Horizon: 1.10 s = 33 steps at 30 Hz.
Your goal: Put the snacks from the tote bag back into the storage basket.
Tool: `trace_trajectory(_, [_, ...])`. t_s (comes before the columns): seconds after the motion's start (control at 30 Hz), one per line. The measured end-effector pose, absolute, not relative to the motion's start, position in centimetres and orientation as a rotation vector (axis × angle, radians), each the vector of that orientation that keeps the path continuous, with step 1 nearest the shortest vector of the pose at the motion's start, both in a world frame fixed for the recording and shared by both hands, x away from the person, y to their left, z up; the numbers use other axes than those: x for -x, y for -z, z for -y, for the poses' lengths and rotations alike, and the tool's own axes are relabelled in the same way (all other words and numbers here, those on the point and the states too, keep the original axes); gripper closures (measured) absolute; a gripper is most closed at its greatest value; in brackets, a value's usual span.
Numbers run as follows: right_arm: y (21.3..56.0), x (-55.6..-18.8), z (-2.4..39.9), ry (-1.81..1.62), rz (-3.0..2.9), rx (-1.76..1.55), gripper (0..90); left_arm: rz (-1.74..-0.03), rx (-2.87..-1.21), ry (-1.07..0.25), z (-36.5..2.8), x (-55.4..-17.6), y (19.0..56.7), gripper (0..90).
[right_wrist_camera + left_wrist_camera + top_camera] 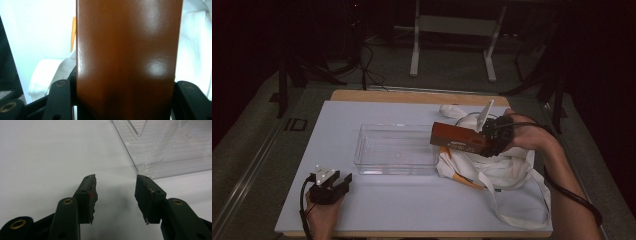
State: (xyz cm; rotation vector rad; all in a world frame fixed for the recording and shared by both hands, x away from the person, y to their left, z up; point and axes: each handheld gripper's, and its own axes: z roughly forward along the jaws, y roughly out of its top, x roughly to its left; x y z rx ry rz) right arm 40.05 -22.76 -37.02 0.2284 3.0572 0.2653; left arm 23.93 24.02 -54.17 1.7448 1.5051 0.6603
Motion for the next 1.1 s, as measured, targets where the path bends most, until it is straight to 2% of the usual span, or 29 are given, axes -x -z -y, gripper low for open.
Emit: trace_trajectory(1.1, [37.0, -40.0, 18.3, -0.301, -3.072, -0.109, 43.3, -1.504, -1.740, -0.656, -24.1, -23.9, 54.2, 51.9])
